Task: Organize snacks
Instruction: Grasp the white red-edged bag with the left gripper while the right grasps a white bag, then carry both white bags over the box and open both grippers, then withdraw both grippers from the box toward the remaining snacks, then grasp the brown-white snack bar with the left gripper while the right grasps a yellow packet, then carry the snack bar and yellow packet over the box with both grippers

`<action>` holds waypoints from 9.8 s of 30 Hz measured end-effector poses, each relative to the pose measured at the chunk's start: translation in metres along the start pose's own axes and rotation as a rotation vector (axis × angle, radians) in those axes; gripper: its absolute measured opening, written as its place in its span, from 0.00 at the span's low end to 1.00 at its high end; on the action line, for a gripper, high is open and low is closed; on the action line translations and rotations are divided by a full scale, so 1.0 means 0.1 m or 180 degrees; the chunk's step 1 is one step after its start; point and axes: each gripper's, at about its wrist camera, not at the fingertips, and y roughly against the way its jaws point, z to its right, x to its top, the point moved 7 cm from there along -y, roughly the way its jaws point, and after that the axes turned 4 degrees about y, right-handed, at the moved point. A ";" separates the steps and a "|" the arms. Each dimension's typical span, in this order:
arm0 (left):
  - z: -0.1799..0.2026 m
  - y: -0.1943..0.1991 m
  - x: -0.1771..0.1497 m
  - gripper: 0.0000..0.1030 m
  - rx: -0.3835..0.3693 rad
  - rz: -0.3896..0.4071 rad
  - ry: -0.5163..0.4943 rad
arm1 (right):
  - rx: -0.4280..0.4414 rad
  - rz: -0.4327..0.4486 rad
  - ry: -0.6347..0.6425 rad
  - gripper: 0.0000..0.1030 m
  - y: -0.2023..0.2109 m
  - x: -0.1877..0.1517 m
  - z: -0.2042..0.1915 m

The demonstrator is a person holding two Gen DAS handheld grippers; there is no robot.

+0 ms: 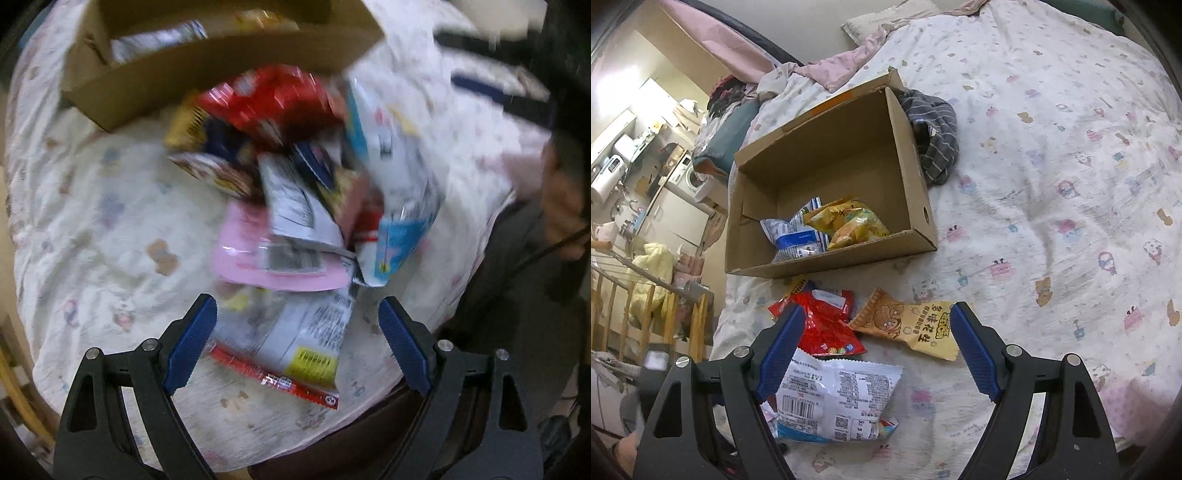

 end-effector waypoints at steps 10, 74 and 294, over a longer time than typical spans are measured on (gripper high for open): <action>0.18 -0.31 -0.03 0.57 0.0365 -0.0157 -0.0314 | -0.0044 -0.0021 0.0055 0.81 -0.03 0.00 -0.05; -1.04 1.37 0.45 0.45 0.0558 0.1703 0.1208 | 0.0125 -0.0506 0.0673 0.71 0.17 -0.58 -0.61; -0.90 1.36 0.93 0.13 0.0439 0.1653 0.1344 | 0.0850 -0.0030 -0.0085 0.02 0.29 0.49 -0.27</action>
